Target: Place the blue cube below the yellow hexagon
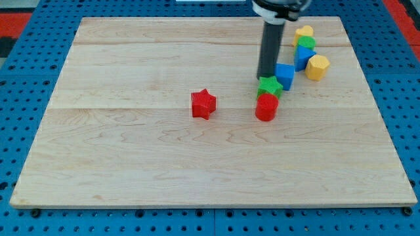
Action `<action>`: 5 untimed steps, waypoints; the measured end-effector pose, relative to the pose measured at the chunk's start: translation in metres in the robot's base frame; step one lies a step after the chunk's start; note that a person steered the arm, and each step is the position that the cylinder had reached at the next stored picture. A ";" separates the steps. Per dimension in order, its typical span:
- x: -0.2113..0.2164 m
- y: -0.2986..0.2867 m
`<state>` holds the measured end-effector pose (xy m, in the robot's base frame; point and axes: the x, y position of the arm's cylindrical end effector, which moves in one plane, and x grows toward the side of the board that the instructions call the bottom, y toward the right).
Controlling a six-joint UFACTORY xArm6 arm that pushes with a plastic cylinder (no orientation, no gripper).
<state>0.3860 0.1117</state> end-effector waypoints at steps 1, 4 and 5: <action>0.015 0.014; -0.002 -0.057; -0.014 -0.044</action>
<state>0.3724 0.0679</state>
